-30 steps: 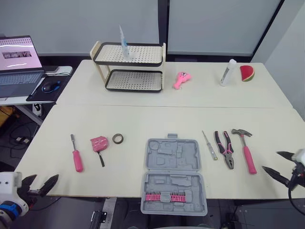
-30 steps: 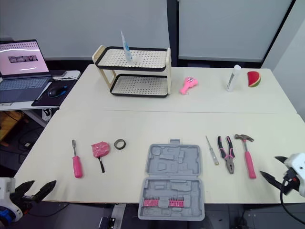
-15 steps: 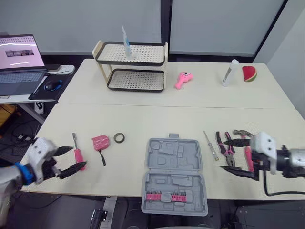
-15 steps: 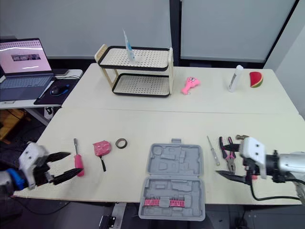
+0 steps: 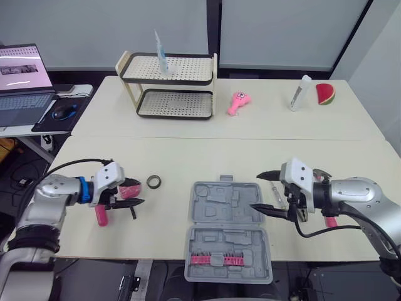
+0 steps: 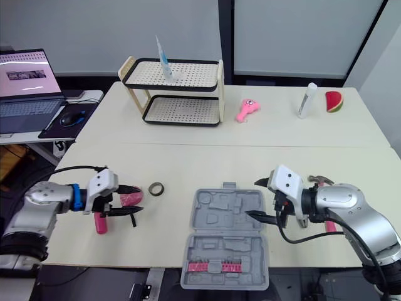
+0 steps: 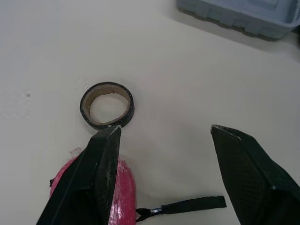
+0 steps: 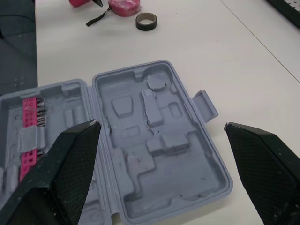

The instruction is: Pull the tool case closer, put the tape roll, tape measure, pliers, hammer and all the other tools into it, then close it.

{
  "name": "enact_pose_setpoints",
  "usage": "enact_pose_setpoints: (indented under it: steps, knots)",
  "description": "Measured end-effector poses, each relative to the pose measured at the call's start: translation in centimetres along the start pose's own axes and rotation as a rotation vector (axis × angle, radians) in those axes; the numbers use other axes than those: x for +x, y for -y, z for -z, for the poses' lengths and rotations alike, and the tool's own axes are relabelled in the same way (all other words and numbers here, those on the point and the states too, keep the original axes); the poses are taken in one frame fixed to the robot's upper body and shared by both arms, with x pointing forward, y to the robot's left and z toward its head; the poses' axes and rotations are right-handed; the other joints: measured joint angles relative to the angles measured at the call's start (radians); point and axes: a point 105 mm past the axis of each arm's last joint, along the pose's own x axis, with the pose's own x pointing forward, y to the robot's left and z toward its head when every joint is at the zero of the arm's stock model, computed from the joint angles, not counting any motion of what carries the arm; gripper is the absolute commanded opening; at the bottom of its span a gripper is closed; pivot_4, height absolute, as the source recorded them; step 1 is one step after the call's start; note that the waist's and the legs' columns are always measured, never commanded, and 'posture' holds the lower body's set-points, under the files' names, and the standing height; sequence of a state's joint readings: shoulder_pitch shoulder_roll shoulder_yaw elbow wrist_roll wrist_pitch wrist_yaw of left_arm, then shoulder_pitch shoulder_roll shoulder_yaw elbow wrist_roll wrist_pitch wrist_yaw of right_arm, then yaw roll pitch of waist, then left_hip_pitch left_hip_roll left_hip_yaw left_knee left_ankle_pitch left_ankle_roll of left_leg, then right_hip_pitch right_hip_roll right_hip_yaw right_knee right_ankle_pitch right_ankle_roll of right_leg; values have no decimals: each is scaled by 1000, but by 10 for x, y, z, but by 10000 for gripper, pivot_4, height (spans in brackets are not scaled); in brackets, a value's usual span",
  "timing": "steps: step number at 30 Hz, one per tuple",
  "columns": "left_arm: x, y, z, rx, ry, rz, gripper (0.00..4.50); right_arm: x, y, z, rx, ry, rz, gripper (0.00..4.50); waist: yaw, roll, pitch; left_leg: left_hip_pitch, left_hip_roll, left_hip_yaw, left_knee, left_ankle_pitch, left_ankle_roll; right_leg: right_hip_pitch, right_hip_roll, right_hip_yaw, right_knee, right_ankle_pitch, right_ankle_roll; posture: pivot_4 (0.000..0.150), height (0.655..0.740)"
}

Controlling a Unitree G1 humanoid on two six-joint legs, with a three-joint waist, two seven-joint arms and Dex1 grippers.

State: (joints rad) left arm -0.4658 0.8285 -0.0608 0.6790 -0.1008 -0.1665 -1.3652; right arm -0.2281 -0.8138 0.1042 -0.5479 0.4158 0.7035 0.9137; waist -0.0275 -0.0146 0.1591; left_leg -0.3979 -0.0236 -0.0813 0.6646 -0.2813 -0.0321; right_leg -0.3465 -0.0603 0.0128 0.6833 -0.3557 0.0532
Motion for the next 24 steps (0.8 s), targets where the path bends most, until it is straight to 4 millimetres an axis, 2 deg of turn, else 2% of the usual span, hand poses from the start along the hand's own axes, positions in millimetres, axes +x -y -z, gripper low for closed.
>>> enact_pose_setpoints:
  steps: [4, 8, 14, 21, 24]
  knots:
    - [19, -9, -6, 16, -21, 18, 31162, 7, -4, -5, 16, 10, -3, 45000, -2, -1, 0, -2, 0, 1, 1, 0, 0, -4, 0, 1, 5, 0, 0, 1500, 7290]
    - [28, -17, -9, 31, -48, 16, 31162, 11, -8, -6, 30, 8, -13, 45000, -5, -1, 0, -2, 0, 1, 1, 0, 0, -6, 0, 1, 7, 0, 0, 1500, 7290]
    - [32, -17, 6, 13, -141, 26, 31162, 12, -10, -9, 40, 13, -15, 45000, -6, -1, 0, -2, 0, 0, 1, 0, 0, -7, 0, 1, 9, 0, 0, 1500, 7290]
    - [35, -16, 7, 12, -147, 31, 31162, 15, -10, -18, 28, 41, -21, 45000, -6, -1, 0, -2, 0, 0, 2, 0, 0, -7, 0, 1, 9, 0, 0, 1500, 7290]
    - [38, -17, 4, 19, -139, 22, 22602, 17, -13, -21, 35, 58, -39, 45000, -4, -1, 0, -2, 0, 0, 2, 0, 0, -7, 0, 1, 11, 0, 0, 1500, 7290]
